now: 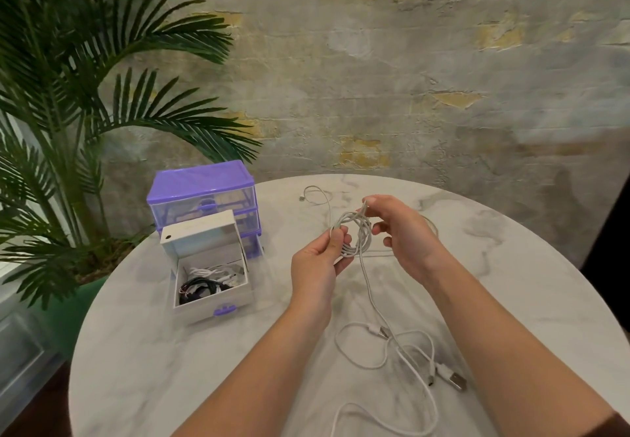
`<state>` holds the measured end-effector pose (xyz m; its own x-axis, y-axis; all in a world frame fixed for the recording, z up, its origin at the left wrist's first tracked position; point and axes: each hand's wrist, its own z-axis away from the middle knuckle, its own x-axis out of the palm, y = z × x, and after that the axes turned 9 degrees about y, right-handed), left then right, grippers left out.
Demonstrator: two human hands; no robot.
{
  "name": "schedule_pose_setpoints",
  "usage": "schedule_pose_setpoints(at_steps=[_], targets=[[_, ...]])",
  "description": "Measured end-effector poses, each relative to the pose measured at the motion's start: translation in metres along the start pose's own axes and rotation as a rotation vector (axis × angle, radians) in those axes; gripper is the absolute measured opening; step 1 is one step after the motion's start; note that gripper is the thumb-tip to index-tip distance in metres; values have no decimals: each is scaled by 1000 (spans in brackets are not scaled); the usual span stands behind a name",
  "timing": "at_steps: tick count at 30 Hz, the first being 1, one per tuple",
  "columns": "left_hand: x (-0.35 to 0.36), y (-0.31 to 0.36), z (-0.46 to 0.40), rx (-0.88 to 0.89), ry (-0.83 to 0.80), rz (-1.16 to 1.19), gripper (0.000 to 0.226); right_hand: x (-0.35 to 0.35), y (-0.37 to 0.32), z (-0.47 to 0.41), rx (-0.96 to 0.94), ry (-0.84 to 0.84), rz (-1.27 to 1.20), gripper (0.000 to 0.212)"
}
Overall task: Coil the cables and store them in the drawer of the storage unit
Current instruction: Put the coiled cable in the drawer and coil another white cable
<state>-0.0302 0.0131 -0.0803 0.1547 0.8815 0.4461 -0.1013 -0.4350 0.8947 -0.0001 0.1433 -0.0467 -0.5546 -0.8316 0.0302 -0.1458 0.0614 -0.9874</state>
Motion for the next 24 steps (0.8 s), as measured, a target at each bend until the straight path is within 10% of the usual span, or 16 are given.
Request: schedule_pose_setpoints(at_steps=[18, 24], targets=[[-3, 6, -3, -128, -42, 94, 14, 8, 20, 1, -301, 16, 371, 27], [-1, 8, -1, -112, -27, 117, 16, 14, 9, 21, -123, -87, 243, 37]])
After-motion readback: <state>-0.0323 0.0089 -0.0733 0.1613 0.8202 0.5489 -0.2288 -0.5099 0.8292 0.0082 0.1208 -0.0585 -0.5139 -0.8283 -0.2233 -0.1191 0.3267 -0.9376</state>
